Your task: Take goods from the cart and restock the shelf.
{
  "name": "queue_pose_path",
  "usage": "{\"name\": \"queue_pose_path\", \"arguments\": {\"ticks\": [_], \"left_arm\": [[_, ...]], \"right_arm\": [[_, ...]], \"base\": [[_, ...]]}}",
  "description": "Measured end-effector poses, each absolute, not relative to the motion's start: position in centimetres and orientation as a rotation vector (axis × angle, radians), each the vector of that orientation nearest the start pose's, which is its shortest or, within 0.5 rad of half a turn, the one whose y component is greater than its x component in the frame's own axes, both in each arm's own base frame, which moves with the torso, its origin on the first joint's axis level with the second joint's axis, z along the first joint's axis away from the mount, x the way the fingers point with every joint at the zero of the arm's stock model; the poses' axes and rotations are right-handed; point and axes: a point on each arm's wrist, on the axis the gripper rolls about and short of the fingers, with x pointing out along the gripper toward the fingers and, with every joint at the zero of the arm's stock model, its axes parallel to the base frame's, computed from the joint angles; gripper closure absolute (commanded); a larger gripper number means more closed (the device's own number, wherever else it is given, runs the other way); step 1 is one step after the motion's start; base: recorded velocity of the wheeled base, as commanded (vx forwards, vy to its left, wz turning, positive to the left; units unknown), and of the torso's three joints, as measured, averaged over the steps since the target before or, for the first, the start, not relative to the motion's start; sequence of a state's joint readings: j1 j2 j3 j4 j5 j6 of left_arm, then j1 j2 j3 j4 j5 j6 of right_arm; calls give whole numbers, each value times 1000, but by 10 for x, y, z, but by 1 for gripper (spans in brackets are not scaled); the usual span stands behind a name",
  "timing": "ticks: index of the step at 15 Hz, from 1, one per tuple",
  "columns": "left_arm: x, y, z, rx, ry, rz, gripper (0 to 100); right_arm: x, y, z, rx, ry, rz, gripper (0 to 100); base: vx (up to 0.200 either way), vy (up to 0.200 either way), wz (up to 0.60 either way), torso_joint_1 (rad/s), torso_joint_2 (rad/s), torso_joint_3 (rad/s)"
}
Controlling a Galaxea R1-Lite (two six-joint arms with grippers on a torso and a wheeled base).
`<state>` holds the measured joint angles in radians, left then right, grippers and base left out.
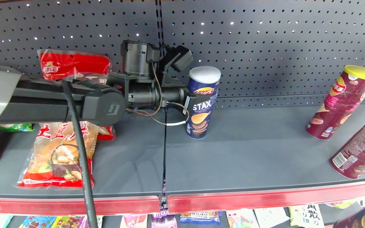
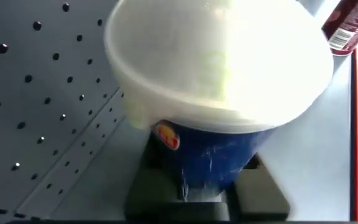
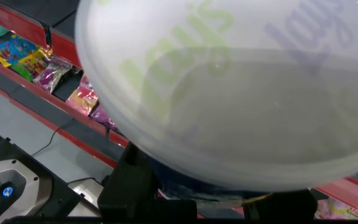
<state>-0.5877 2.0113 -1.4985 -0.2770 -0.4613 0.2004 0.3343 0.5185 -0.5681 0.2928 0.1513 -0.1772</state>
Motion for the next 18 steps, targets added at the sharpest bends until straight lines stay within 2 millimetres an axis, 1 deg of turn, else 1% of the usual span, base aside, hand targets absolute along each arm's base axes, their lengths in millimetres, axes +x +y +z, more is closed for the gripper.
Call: {"name": "queue_pose_path", "arguments": {"ticks": [2,4,7,9,12,14,18], "left_arm": [[330,-232,226,196,164,-1072,100],[312,-222,226,192,191,-1107,100],[281,-203,236,140,223,-1125,100],[262,-197,241,116,233,-1137,100],[237,-192,236,117,244,-1166,100],[229,-195,233,119,216,-1181,100],[226,-203,225,127,193,-1177,100]], "right_arm": [[8,6,208,-194,204,504,100],[8,7,208,-194,206,506,100],[9,7,207,-194,209,510,100],[9,7,207,-194,211,512,100],[10,7,207,-194,214,515,100],[11,8,207,-195,217,515,100],[11,8,207,-195,219,515,100]], "base": [[0,0,0,0,0,0],[0,0,0,0,0,0],[0,0,0,0,0,0],[0,0,0,0,0,0],[0,0,0,0,0,0],[0,0,0,0,0,0],[0,0,0,0,0,0]]}}
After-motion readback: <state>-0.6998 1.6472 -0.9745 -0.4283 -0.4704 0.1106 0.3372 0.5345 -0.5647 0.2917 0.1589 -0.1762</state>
